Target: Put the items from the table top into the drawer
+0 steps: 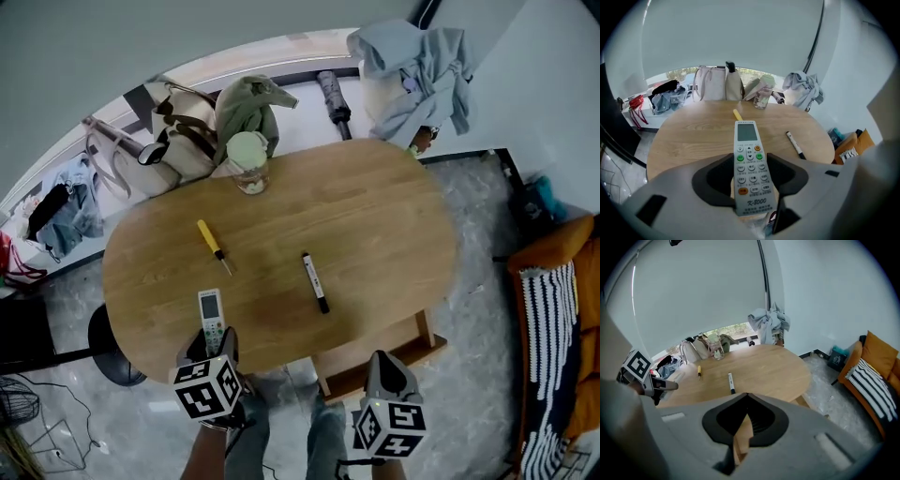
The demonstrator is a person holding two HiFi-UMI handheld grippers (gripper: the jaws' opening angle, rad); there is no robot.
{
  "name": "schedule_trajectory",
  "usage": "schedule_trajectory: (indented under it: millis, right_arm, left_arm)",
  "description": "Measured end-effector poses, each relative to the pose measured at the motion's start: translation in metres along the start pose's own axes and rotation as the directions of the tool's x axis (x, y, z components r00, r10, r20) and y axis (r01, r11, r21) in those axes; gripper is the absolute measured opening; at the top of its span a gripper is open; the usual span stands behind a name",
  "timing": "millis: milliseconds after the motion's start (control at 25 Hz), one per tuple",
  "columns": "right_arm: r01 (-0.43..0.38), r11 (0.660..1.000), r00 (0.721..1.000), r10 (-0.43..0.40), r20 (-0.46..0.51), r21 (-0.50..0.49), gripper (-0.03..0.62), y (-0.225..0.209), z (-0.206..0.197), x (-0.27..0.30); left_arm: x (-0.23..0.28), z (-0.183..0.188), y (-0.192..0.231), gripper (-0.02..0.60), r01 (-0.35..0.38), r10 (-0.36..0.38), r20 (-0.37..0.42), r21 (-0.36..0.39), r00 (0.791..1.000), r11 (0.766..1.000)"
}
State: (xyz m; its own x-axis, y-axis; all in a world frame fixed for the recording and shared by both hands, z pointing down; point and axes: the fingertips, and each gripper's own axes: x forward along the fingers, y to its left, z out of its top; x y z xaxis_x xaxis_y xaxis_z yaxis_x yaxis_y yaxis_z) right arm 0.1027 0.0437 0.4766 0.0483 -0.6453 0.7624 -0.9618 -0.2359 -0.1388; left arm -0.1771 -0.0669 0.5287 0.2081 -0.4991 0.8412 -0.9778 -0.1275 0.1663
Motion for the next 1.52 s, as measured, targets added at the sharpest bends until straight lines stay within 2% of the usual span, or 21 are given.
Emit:
schedule_trajectory:
  millis: [160, 280, 440, 640, 920, 1120, 1360, 1520]
  right_arm:
    - [0.045, 0.997, 0.999, -0.046, 0.008, 0.067, 0.005, -0.024, -0.013, -0.017]
    - [0.074, 0.990, 0.997, -0.076, 0.013, 0.123, 0.005, -0.039, -0.023, -0.028]
    - [0.108, 0.978, 0.994, -0.112, 0.014, 0.181, 0.005, -0.061, -0.036, -0.039]
    - [0.150, 0.957, 0.987, -0.160, 0.019, 0.247, 0.005, -0.099, -0.049, -0.051]
    - [0.215, 0.916, 0.972, -0.235, 0.019, 0.338, 0.005, -0.146, -0.072, -0.075]
    - [0.255, 0.884, 0.960, -0.279, 0.005, 0.391, 0.005, -0.175, -0.095, -0.092]
    - [0.284, 0.850, 0.952, -0.305, -0.025, 0.444, 0.005, -0.202, -0.122, -0.106]
    - [0.293, 0.837, 0.951, -0.306, -0.048, 0.463, 0.005, -0.218, -0.137, -0.105]
  left_arm:
    - [-0.005, -0.003, -0.034, 0.215, 0.057, -0.056, -0.010, 0.072, 0.998, 0.996]
    - [-0.006, -0.006, -0.064, 0.215, 0.115, -0.112, -0.026, 0.138, 0.993, 0.984]
    - [-0.007, -0.016, -0.108, 0.215, 0.181, -0.171, -0.065, 0.234, 0.983, 0.955]
    - [-0.003, -0.032, -0.165, 0.215, 0.245, -0.223, -0.107, 0.316, 0.969, 0.917]
    - [-0.001, -0.054, -0.224, 0.215, 0.323, -0.276, -0.170, 0.449, 0.946, 0.833]
    - [-0.001, -0.080, -0.263, 0.215, 0.378, -0.307, -0.223, 0.487, 0.925, 0.787]
    - [0.003, -0.116, -0.306, 0.215, 0.437, -0.324, -0.295, 0.564, 0.899, 0.701]
    - [0.015, -0.134, -0.326, 0.215, 0.458, -0.318, -0.331, 0.593, 0.888, 0.662]
